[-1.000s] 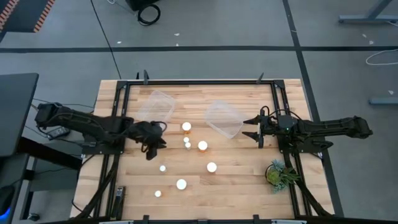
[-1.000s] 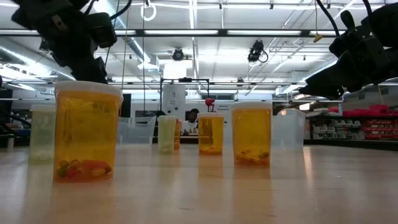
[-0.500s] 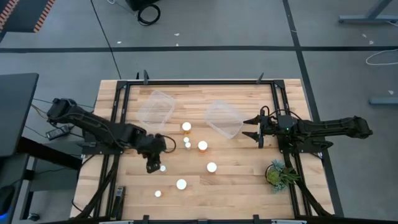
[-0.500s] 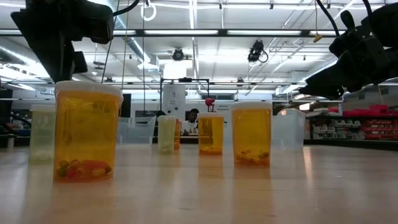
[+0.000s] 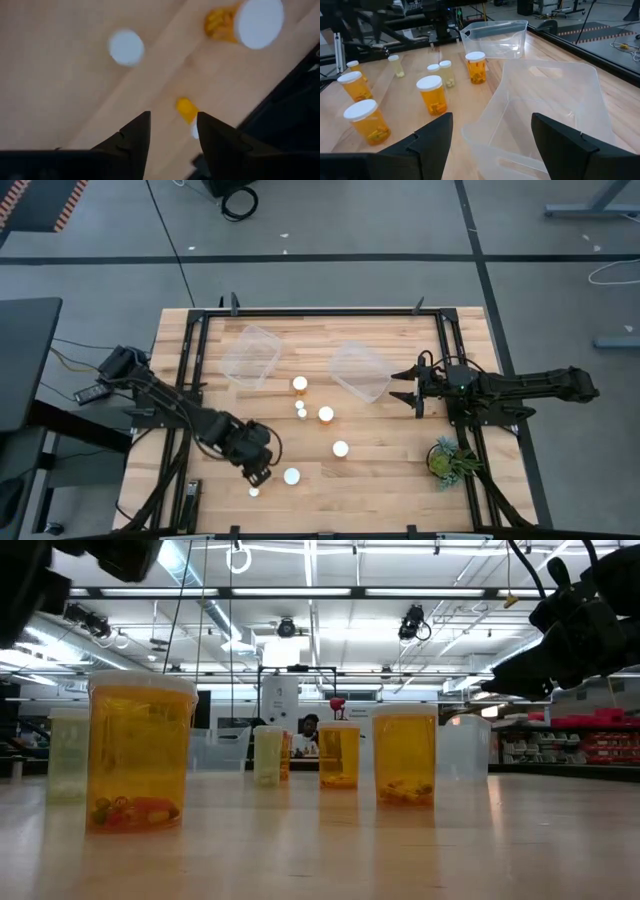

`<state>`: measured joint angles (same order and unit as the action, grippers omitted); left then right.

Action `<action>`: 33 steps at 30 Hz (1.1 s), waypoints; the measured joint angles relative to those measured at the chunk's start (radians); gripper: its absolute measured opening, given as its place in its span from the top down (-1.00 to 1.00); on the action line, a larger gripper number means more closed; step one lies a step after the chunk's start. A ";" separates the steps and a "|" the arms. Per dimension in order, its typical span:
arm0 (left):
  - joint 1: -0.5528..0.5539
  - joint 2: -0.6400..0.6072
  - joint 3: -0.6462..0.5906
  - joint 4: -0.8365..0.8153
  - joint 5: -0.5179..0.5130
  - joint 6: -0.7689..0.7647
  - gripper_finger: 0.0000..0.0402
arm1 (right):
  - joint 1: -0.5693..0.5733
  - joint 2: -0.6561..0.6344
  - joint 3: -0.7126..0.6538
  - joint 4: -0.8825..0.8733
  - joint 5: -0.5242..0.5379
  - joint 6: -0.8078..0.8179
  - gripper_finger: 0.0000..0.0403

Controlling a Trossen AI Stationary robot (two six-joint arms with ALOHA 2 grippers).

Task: Pick and place medicine bottles into bin by pill shape (circle, oval)
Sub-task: Put the small orange pill bottle into the left transparent bin

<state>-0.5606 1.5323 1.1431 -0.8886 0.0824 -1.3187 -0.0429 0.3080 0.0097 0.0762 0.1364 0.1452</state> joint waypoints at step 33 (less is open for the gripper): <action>-0.199 0.218 0.063 0.101 0.139 -0.574 -0.03 | 0.000 0.000 0.000 -0.007 0.000 0.000 -0.37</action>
<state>-0.7599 1.7502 1.2057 -0.7878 0.2218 -1.8925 -0.0429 0.3080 0.0101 0.0689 0.1368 0.1452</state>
